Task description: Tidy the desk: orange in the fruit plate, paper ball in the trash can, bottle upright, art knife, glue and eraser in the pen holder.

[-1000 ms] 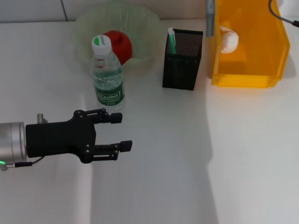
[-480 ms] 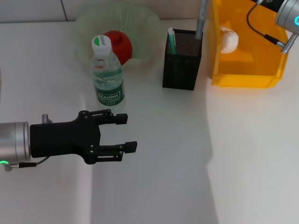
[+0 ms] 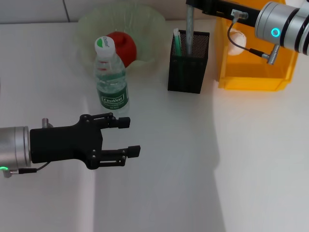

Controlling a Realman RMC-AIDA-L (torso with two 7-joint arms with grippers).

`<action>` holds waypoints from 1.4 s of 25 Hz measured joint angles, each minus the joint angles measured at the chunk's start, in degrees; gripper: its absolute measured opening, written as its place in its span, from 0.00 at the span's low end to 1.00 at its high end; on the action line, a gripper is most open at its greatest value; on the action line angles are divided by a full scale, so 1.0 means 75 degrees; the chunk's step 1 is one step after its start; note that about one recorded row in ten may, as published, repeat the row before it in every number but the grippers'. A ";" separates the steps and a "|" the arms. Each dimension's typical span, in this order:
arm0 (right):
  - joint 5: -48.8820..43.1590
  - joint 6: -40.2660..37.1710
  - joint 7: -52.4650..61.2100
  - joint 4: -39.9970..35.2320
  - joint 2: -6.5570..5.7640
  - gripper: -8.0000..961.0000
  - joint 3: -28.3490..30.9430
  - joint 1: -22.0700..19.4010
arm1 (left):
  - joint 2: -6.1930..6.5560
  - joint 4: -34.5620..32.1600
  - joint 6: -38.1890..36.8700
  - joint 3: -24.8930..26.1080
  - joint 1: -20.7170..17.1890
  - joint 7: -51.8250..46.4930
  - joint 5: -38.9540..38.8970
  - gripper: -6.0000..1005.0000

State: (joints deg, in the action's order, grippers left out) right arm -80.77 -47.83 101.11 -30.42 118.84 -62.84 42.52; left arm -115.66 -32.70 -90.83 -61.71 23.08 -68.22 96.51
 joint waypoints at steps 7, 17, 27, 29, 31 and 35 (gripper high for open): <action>-0.0089 -0.0147 0.0052 -0.0059 -0.0003 0.26 0.0001 -0.0035 | -0.0007 0.0000 0.0019 0.0002 0.0005 0.0004 -0.0001 0.76; -0.0048 -0.3647 -0.0091 -0.2403 -0.0101 0.60 0.0351 -0.2003 | 0.0057 0.0003 -0.0295 0.0102 0.0010 -0.0021 -0.0049 0.76; -0.2395 -0.8863 -0.3139 -0.0979 -0.0212 0.84 0.2376 -0.3270 | 0.0241 0.0023 -0.1415 0.0871 0.0068 -0.0141 -0.0013 0.76; -0.2460 -0.8932 -0.3604 -0.0624 -0.0201 0.85 0.2463 -0.3379 | 0.0259 0.0020 -0.1427 0.0841 0.0115 -0.0246 0.0000 0.76; -0.2473 -0.8913 -0.3821 -0.0408 -0.0199 0.85 0.2468 -0.3438 | 0.0286 -0.0001 -0.1472 0.0805 0.0160 -0.0371 0.0013 0.76; -0.2500 -0.8772 -0.4030 -0.0224 -0.0174 0.86 0.2414 -0.3443 | 0.0394 -0.0016 -0.1855 0.0842 0.0200 -0.0443 0.0019 0.76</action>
State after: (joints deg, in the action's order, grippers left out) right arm -99.52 -113.62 70.88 -32.11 117.54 -44.74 16.70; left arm -112.71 -32.82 -104.74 -55.39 24.58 -71.55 96.65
